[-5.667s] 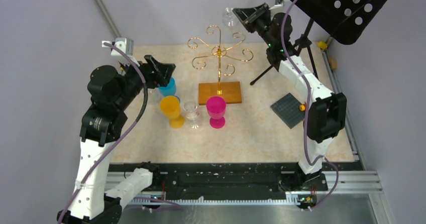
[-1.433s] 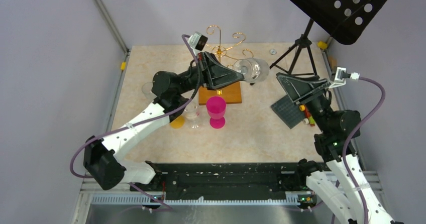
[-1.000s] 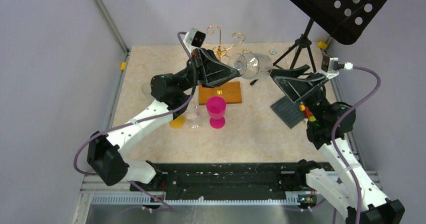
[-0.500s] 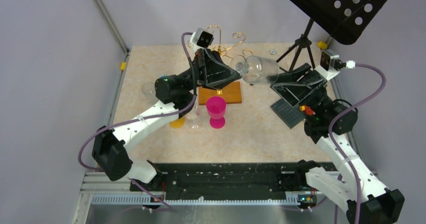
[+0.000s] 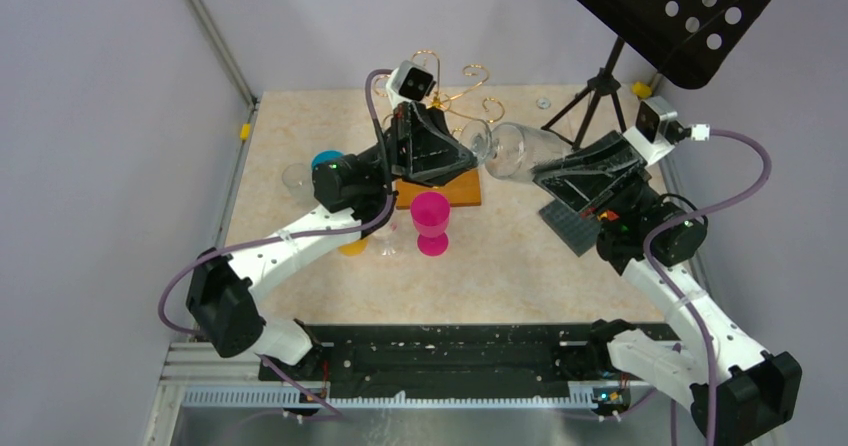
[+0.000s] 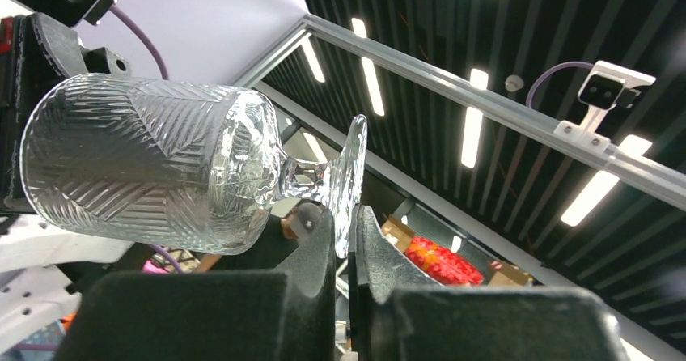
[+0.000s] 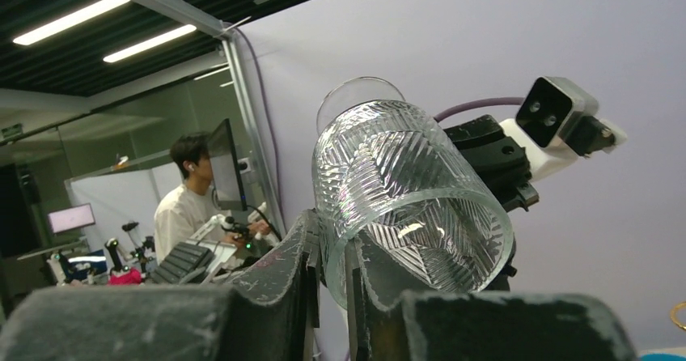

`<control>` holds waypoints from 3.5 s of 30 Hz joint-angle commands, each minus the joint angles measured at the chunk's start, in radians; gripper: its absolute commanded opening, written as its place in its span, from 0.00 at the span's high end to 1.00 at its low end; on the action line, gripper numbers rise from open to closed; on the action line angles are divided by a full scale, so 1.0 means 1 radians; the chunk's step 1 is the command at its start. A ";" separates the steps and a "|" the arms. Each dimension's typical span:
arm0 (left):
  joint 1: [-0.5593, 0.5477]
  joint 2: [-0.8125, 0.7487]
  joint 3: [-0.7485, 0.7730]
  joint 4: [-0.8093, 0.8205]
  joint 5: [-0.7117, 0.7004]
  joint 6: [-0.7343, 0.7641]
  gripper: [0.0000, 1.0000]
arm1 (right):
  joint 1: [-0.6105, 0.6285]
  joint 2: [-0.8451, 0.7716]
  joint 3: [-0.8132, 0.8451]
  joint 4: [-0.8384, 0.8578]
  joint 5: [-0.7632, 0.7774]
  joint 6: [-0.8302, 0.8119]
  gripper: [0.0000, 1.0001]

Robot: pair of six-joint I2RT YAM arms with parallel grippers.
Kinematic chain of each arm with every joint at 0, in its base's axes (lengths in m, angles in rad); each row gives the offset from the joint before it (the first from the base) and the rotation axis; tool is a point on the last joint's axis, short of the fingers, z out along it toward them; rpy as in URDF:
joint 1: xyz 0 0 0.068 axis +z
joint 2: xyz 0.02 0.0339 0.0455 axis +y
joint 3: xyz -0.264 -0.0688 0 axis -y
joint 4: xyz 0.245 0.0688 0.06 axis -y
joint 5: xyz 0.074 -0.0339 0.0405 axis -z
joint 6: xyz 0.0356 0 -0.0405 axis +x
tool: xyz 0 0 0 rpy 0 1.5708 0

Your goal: Take the wine glass off the wine glass rack

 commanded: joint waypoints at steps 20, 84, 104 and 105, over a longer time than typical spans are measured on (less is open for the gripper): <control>0.006 -0.153 0.020 -0.523 0.053 0.558 0.14 | 0.021 -0.244 0.107 -0.657 0.195 -0.442 1.00; 0.019 -0.625 0.051 -1.988 -1.186 1.836 0.01 | 0.382 0.515 0.203 -1.751 0.851 -0.713 1.00; 0.019 -0.648 0.047 -1.992 -1.197 1.846 0.01 | 0.409 0.641 0.429 -1.955 0.873 -0.842 0.74; 0.019 -0.650 0.049 -1.993 -1.199 1.846 0.01 | 0.409 0.637 0.434 -1.953 0.871 -0.846 0.72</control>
